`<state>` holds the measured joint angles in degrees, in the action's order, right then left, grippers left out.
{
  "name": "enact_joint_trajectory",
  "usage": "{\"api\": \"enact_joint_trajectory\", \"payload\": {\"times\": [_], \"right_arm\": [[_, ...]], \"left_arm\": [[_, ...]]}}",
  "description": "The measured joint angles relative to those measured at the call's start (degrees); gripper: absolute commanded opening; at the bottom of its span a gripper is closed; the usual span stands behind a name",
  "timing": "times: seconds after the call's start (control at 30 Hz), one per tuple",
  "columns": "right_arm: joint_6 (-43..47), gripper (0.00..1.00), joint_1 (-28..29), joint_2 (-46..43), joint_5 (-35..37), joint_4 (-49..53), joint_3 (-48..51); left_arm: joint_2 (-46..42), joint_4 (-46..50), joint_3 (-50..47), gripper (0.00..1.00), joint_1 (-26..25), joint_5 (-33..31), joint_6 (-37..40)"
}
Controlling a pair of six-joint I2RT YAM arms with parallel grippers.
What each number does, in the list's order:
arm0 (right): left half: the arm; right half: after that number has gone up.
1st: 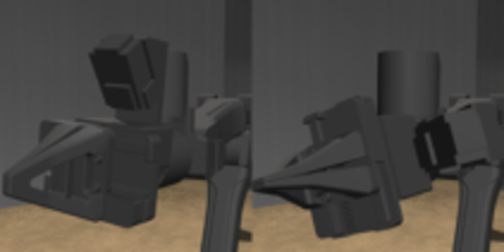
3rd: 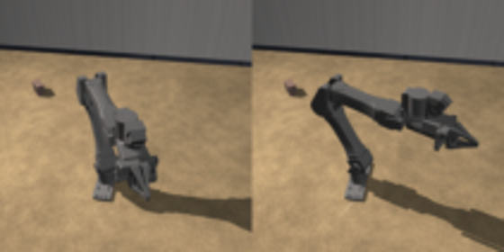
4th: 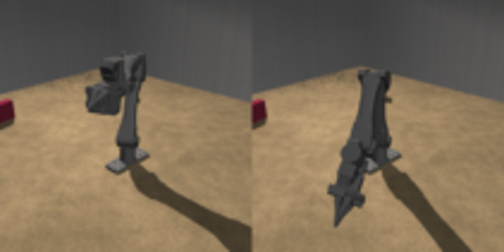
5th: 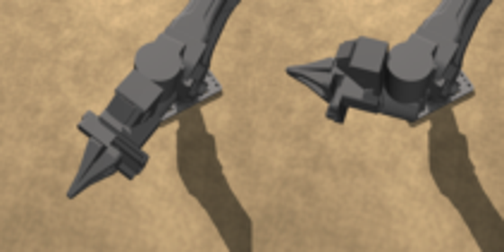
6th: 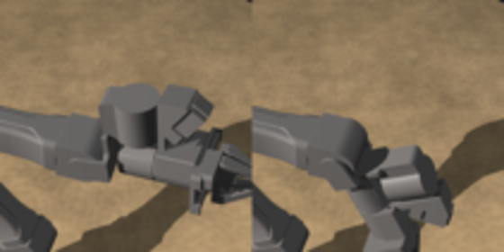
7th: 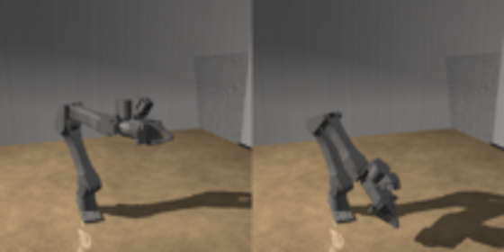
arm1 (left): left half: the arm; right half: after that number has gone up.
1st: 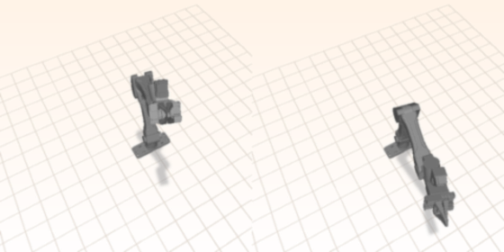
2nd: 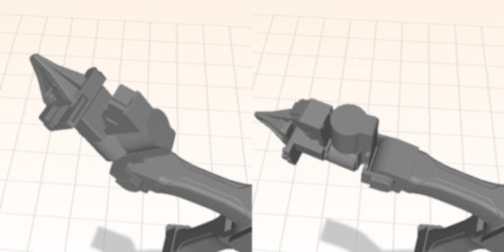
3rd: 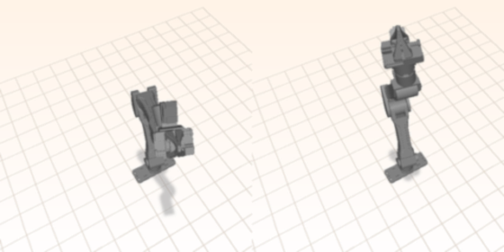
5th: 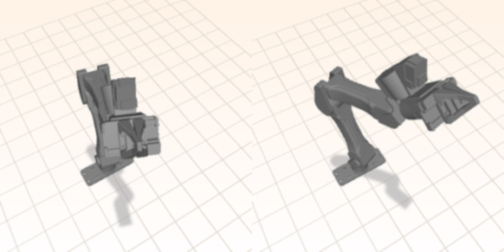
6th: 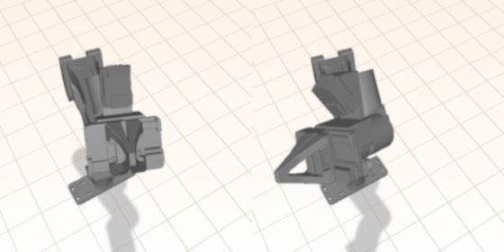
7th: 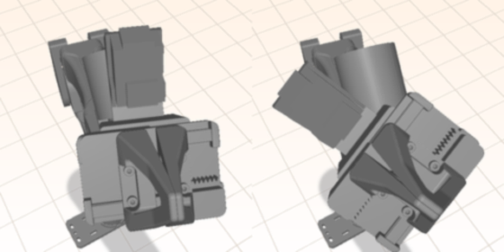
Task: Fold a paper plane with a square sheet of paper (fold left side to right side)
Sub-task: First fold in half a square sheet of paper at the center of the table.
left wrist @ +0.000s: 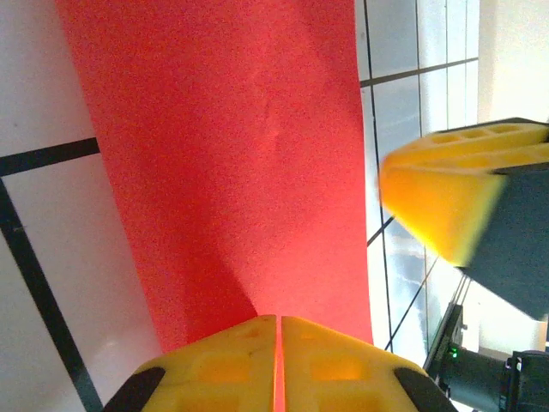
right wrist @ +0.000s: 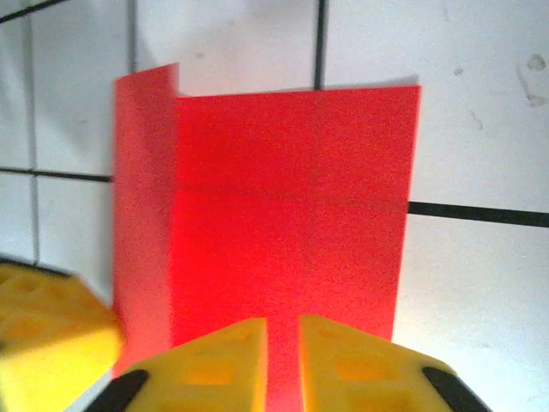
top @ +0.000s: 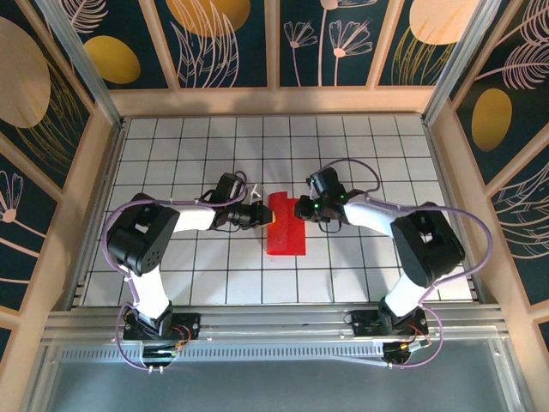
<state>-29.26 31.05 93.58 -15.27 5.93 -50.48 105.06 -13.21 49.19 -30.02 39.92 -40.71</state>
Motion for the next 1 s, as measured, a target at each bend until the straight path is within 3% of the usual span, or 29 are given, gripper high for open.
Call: {"api": "enact_joint_trajectory", "payload": {"times": [0.17, 0.5, 0.8, 1.0], "right_arm": [[-1.42, 0.49, -3.48, -4.96, -4.79, -3.91, 4.5], [-4.72, 0.51, -2.32, 0.28, -14.45, -12.24, 6.54], [-7.3, 0.32, -0.57, 4.96, -18.25, -17.0, 6.45], [-7.93, 0.06, -0.55, 5.07, -18.67, -17.9, 5.95]], "left_arm": [[0.0, 0.02, 0.0, 0.08, 0.0, -0.17, 0.0], [0.0, 0.0, 0.0, 0.08, -0.04, -0.2, 0.0], [0.0, 0.0, 0.0, 0.1, -0.33, -0.2, 0.0], [0.0, 0.0, 0.0, 0.17, -0.33, -0.44, 0.02]]}}
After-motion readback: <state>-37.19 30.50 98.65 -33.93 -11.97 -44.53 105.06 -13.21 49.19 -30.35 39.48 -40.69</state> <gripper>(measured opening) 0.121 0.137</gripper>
